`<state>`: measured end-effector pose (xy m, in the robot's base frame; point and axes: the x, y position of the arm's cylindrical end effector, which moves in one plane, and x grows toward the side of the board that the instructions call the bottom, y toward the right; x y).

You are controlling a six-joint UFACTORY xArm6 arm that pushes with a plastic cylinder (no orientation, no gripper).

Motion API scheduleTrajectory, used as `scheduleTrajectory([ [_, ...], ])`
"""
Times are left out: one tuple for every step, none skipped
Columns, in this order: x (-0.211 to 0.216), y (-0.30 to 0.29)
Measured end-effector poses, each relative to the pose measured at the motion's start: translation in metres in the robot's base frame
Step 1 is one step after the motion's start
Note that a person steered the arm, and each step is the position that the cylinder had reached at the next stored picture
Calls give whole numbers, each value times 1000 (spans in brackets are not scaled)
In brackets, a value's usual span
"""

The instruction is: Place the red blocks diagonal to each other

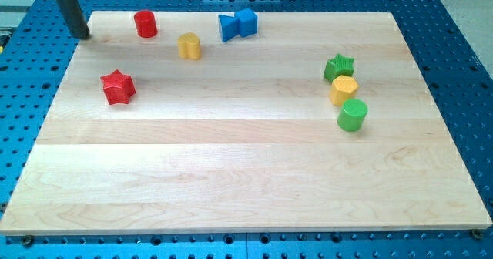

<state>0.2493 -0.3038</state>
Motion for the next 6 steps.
scheduleTrajectory([
  [-24,0],
  [-54,17],
  [-58,42],
  [-53,65],
  [-21,48],
  [20,40],
])
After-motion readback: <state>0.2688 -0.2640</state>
